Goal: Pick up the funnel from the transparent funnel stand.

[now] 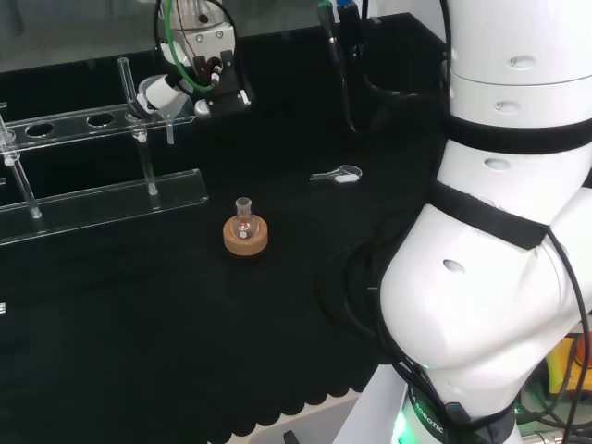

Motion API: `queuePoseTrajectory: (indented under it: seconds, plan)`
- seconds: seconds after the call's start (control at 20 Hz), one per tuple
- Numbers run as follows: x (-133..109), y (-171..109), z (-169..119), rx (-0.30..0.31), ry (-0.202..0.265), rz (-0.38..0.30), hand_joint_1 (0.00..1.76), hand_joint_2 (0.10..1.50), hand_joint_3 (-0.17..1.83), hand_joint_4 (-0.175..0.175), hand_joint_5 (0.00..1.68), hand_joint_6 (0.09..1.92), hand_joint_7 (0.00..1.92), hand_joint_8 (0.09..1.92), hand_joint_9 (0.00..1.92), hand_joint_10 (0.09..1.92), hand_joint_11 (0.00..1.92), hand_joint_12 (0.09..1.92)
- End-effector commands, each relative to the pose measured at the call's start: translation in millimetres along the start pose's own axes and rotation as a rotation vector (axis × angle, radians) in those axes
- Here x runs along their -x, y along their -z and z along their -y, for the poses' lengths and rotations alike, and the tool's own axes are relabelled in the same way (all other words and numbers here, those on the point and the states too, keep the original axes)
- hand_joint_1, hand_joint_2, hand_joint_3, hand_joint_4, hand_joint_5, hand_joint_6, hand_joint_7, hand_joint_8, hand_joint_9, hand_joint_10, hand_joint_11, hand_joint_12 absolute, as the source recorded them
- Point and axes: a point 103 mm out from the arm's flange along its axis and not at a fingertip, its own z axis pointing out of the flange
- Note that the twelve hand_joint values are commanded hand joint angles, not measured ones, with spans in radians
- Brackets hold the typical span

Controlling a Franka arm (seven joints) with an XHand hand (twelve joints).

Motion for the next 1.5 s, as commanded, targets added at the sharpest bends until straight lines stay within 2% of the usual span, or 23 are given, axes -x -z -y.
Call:
queuePoseTrajectory:
  seconds: [0.05, 0.25, 0.4, 0.7, 1.0, 1.3, 1.5]
  plan:
    - [-4, 1, 0, 0.003, 0.018, 0.004, 0.37, 0.68, 0.06, -0.039, 0.00, 0.09, 0.00, 0.09, 0.00, 0.09, 0.00, 0.09]
    - [-1, 3, 2, 0.036, 0.015, 0.013, 0.38, 0.69, 0.06, -0.055, 0.00, 0.09, 0.03, 0.09, 0.00, 0.09, 0.00, 0.09]
    - [0, 3, 2, 0.038, -0.008, 0.032, 0.40, 0.70, 0.07, -0.061, 0.00, 0.09, 0.09, 0.09, 0.00, 0.09, 0.00, 0.09]
    - [0, -3, 1, 0.026, -0.024, 0.055, 0.44, 0.71, 0.07, -0.061, 0.00, 0.09, 0.13, 0.09, 0.06, 0.09, 0.00, 0.09]
    - [3, -3, 0, 0.048, -0.040, 0.067, 0.49, 0.71, 0.06, -0.059, 0.00, 0.09, 0.16, 0.09, 0.08, 0.09, 0.00, 0.09]
    - [8, 0, 0, 0.097, -0.052, 0.054, 0.55, 0.72, 0.06, -0.060, 0.00, 0.09, 0.31, 0.16, 0.15, 0.09, 0.00, 0.09]
    - [9, 1, -1, 0.106, -0.062, 0.048, 0.59, 0.74, 0.06, -0.063, 0.00, 0.09, 0.41, 0.23, 0.18, 0.18, 0.00, 0.09]
